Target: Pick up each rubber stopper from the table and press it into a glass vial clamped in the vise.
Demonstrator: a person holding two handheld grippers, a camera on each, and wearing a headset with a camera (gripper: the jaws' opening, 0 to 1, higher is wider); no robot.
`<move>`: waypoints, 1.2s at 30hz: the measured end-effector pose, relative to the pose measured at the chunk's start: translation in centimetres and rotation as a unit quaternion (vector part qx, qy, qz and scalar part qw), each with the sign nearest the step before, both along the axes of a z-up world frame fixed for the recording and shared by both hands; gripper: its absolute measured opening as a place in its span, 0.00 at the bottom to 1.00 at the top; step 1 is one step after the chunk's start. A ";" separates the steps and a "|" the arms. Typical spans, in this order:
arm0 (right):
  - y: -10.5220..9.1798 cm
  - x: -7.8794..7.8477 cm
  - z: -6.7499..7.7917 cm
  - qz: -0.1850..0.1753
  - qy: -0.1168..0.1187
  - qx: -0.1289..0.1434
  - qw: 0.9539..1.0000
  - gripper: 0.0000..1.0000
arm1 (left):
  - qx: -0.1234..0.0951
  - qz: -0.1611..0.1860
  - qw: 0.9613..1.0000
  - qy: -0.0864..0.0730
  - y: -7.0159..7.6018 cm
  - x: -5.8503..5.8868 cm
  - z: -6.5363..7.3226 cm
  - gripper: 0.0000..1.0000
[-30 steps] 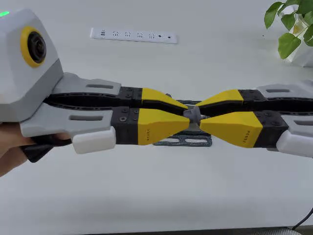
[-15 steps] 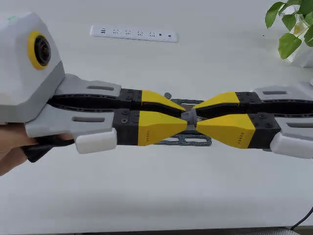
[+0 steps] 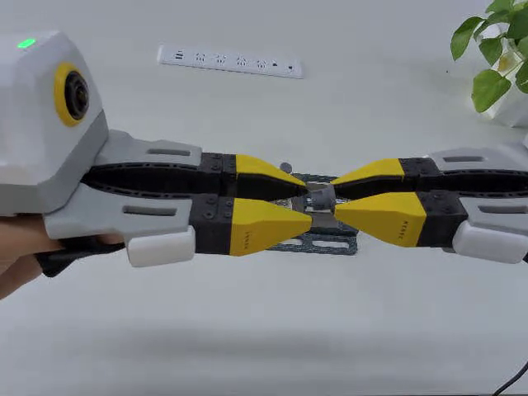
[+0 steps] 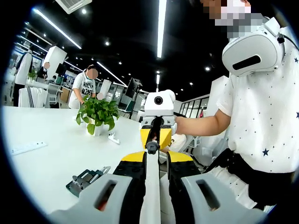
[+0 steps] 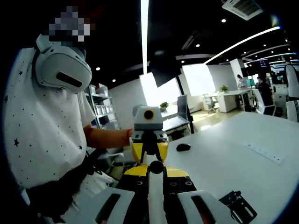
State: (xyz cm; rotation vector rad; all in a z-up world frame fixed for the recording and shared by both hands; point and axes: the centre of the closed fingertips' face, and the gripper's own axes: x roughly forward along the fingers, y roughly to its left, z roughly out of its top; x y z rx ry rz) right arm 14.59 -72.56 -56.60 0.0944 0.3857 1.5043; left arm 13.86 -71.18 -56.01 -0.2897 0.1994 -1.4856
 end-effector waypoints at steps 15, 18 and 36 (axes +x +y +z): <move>-1.1 6.2 -4.7 -0.050 0.006 -0.162 0.985 0.06 | 0.103 0.071 0.992 -0.032 1.9 2.2 -5.7 0.47; -1.0 7.2 -5.8 -0.048 0.001 -0.195 0.980 0.06 | 0.124 0.078 0.989 -0.035 2.1 2.4 -7.2 0.57; -0.4 10.3 -14.1 0.035 -0.079 -0.411 0.907 0.06 | 0.194 0.111 0.974 -0.041 3.3 4.2 -14.3 0.86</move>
